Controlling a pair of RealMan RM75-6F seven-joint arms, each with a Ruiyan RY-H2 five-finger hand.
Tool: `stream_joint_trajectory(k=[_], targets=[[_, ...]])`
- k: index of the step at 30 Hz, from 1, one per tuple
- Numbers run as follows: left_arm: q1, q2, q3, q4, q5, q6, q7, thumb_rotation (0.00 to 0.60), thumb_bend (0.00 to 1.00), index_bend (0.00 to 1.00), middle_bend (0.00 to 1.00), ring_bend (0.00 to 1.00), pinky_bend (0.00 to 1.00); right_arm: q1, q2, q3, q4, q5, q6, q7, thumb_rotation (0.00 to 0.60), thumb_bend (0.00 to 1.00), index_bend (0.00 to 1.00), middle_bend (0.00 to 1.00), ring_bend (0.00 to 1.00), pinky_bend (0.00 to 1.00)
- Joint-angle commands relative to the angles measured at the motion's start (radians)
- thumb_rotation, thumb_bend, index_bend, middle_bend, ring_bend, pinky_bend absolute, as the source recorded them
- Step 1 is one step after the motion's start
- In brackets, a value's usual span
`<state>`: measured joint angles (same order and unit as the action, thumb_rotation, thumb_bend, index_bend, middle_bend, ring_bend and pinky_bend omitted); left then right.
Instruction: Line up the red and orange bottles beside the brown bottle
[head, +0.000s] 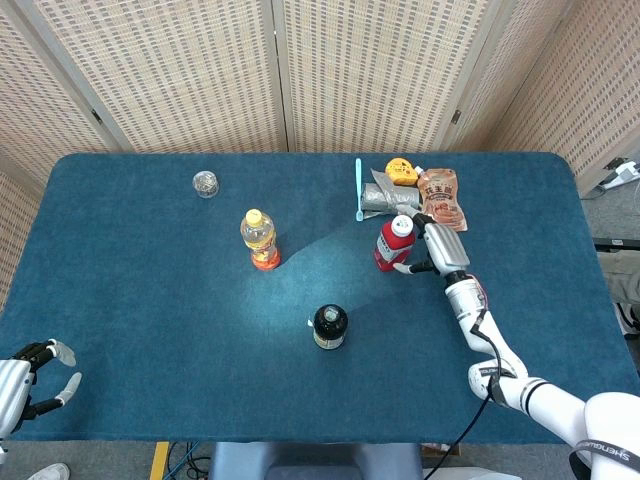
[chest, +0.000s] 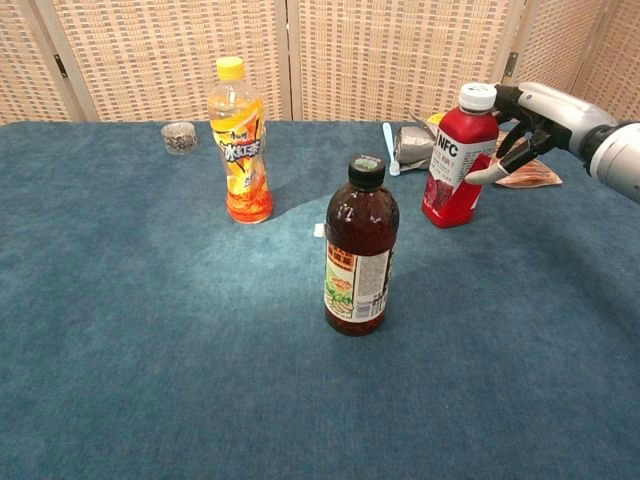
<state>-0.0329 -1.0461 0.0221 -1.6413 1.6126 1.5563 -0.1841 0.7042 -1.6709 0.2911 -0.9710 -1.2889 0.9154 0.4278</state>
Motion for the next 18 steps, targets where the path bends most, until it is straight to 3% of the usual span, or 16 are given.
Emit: stream_joint_trajectory(k=[1,12,18], targets=[[0.000,0.001,0.000,0.000,-0.001,-0.001,-0.003,0.600,0.30,0.53,0.45,0.41,0.63,0.012,-0.008,0.000,0.018,0.000,-0.013,0.016,0.600,0.01,0.17,0.21,0.21,0.39],[0.000,0.006,0.001,-0.005,0.001,0.000,-0.015,0.600,0.30,0.53,0.45,0.41,0.63,0.038,-0.036,-0.007,0.076,-0.001,-0.044,0.045,0.600,0.01,0.18,0.26,0.22,0.40],[0.001,0.009,0.001,-0.007,0.001,0.001,-0.020,0.600,0.30,0.53,0.45,0.41,0.63,0.041,-0.063,0.004,0.110,0.004,-0.012,0.044,0.600,0.01,0.31,0.38,0.34,0.45]])
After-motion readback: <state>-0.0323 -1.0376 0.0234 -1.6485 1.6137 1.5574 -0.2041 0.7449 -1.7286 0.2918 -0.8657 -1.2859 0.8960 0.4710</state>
